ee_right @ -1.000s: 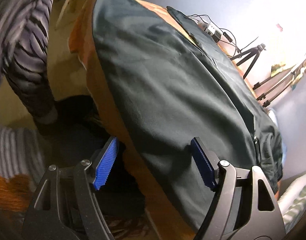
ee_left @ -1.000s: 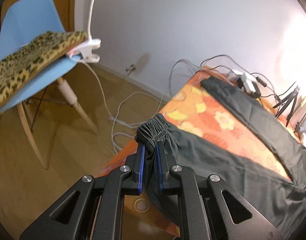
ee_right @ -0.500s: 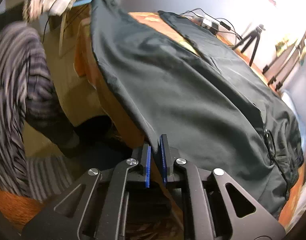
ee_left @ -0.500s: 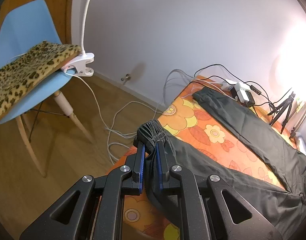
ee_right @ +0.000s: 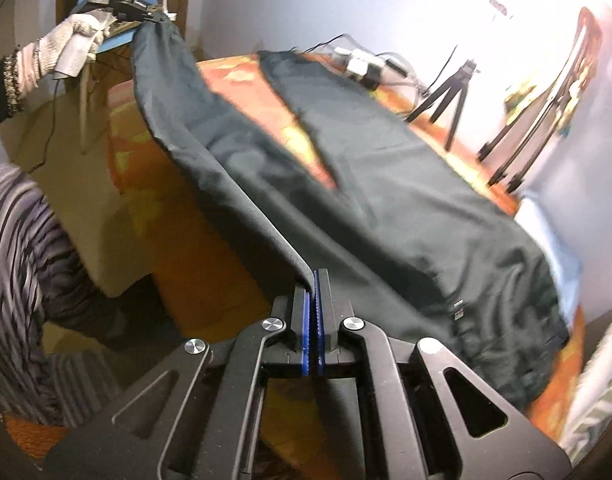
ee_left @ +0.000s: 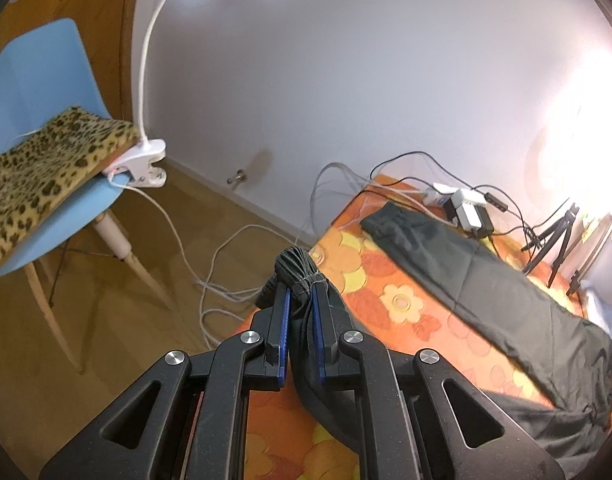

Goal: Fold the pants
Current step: 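Lift the waistband with both tools and fold it over toward the cuffs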

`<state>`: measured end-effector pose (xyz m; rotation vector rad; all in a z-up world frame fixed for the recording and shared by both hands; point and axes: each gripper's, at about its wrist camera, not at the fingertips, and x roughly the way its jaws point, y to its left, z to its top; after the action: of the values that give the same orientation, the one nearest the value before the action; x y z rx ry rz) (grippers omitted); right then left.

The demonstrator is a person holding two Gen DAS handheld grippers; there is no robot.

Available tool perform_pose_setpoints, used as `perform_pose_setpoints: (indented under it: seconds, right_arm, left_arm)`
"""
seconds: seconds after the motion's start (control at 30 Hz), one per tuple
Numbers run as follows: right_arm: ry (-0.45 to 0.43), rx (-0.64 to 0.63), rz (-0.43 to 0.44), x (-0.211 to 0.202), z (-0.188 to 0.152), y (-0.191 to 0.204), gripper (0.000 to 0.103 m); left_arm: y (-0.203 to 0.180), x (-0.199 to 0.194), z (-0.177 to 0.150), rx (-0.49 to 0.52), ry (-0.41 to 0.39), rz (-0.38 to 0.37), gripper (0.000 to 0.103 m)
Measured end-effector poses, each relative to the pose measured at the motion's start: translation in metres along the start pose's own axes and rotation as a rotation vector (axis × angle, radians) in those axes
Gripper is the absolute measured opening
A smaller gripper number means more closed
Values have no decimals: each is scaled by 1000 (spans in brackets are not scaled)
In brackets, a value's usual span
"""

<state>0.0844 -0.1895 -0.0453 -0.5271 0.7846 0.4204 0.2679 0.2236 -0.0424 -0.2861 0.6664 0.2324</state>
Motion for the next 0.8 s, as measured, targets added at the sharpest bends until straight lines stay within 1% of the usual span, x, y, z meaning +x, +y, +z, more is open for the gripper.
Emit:
perform_pose_setpoints:
  seconds: [0.17,0.37,0.53,0.7,0.8]
  right_arm:
    - [-35,-24,-92,4,27,-25,2]
    - [-64,-33,-194,28,57,-66,2]
    - [-69,13,-252,61,84,-113,2]
    - [-39,17,-298,111,104,-151,2]
    - [-18,28,-306,138,112,-169,2]
  left_arm:
    - [-16,15,16,3,0,-7,9]
    - [-49,48,42,20,3,-10,9]
    - [-88,92,62,62,21,-11,9]
    - [-123,153,81,72,74,-3,8]
    - [-138,189,88,67,102,9,8]
